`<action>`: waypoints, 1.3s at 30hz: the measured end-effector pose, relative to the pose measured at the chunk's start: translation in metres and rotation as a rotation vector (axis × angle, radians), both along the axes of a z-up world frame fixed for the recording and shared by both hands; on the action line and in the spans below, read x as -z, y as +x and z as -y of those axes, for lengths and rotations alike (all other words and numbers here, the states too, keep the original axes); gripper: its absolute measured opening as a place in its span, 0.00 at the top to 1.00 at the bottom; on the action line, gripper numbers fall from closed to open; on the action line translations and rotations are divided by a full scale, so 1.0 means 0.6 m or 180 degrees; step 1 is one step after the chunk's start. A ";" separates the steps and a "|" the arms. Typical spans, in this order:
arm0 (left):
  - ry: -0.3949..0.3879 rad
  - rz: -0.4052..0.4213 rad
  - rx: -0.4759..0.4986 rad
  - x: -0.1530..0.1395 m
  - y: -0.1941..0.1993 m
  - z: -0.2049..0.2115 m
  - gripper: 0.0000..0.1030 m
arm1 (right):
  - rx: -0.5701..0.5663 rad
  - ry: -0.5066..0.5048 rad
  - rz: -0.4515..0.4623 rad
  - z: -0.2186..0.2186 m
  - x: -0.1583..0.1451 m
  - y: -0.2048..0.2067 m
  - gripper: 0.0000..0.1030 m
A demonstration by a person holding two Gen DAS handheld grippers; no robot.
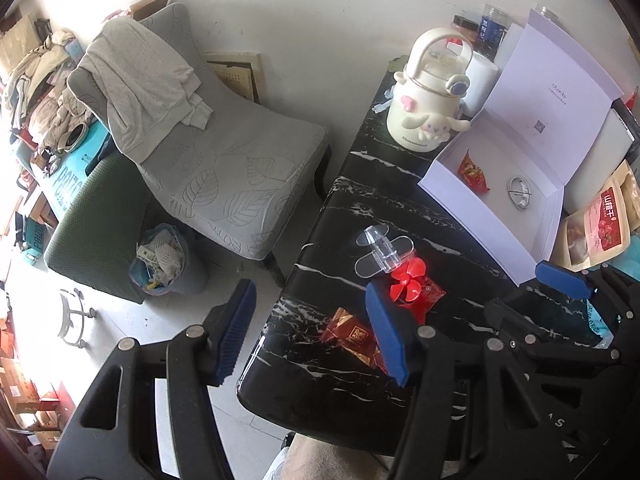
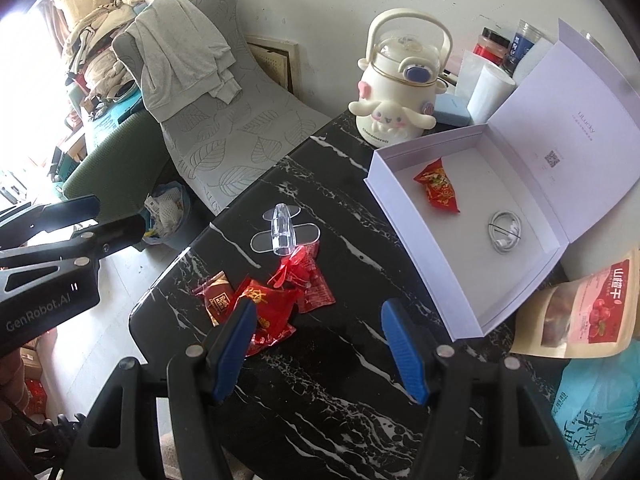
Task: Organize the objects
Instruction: 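Move both grippers back toward the candies beside the fan toy, then grasp the large red candy with the right gripper while the left approaches the brown candy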
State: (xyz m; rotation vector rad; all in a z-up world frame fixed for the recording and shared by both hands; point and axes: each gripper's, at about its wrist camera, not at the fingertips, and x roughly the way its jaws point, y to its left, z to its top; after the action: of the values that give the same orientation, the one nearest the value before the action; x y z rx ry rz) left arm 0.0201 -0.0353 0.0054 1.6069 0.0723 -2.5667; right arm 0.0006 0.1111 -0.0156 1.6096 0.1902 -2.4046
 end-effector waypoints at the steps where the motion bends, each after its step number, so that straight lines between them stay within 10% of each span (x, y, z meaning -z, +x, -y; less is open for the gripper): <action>1: 0.0022 0.0024 -0.0012 0.006 0.003 0.002 0.46 | -0.0010 -0.0001 0.0014 0.001 0.004 0.000 0.36; 20: 0.0174 0.0445 -0.0236 0.133 0.037 0.034 0.46 | -0.0063 -0.0218 0.0411 0.039 0.122 -0.018 0.21; 39: 0.0308 0.0550 -0.0554 0.190 0.050 0.075 0.46 | 0.0306 -0.0576 0.0755 0.046 0.200 -0.058 0.32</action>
State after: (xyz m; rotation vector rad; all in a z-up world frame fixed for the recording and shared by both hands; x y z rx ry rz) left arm 0.0503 -0.0800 -0.1085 1.7638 0.3111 -2.3187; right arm -0.0343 0.0835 -0.1357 1.8340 -0.1462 -2.1984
